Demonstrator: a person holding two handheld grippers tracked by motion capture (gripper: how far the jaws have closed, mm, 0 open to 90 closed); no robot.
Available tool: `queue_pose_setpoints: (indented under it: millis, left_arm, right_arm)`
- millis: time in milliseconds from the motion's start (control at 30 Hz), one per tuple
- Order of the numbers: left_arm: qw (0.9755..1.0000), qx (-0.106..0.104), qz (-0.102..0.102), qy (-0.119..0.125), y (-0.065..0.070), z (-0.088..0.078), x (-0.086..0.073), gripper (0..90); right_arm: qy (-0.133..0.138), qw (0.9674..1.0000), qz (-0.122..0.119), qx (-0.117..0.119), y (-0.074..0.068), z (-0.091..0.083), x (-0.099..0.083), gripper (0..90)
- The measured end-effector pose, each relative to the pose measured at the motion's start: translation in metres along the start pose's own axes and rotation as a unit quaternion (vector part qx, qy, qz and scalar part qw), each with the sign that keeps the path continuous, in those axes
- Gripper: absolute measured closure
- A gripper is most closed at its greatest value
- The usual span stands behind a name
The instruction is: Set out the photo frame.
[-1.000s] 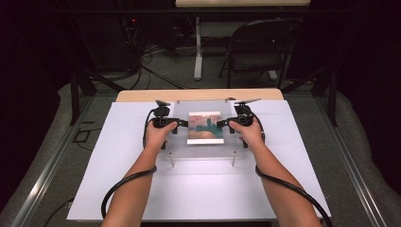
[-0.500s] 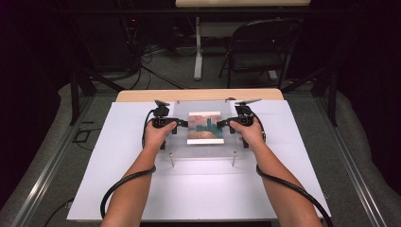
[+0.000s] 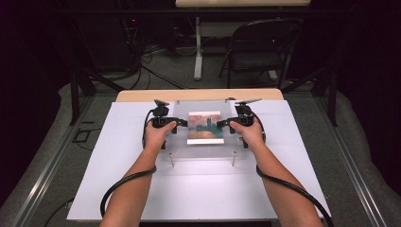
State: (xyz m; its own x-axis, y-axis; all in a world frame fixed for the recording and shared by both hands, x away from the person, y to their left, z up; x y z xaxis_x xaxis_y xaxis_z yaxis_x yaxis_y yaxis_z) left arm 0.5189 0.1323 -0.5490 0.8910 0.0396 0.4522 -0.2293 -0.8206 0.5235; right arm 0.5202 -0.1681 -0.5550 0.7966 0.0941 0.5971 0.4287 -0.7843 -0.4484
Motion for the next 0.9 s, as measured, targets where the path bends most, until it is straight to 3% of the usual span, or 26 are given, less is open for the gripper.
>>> queue_pose_setpoints:
  millis: [400, 900]
  left_arm:
    - [0.9999, 0.01, 0.0, 0.002, 0.005, -0.006, 0.002, 25.2]
    - [0.9997, 0.012, 0.001, 0.023, 0.014, -0.019, 0.001, 30.2]
  right_arm:
    - [0.001, 0.9999, -0.007, -0.011, -0.005, -0.005, 0.002, 20.8]
    - [-0.003, 0.9994, -0.022, -0.026, -0.016, -0.016, 0.006, 20.7]
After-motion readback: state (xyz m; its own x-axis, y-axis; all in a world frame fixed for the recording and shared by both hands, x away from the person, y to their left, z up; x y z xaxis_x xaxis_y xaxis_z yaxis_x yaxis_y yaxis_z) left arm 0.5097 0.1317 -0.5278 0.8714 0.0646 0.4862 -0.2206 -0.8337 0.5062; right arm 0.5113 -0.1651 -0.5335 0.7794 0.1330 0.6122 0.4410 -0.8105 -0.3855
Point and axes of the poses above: each handheld gripper's, and its own axes: z roughly forward along the jaws, x roughly out of its top, y roughly to its right, the point moved 2 cm from there along z, roughly forward along the jaws, and after that the axes turned 4 degrees about -z, right-handed, at the moved point
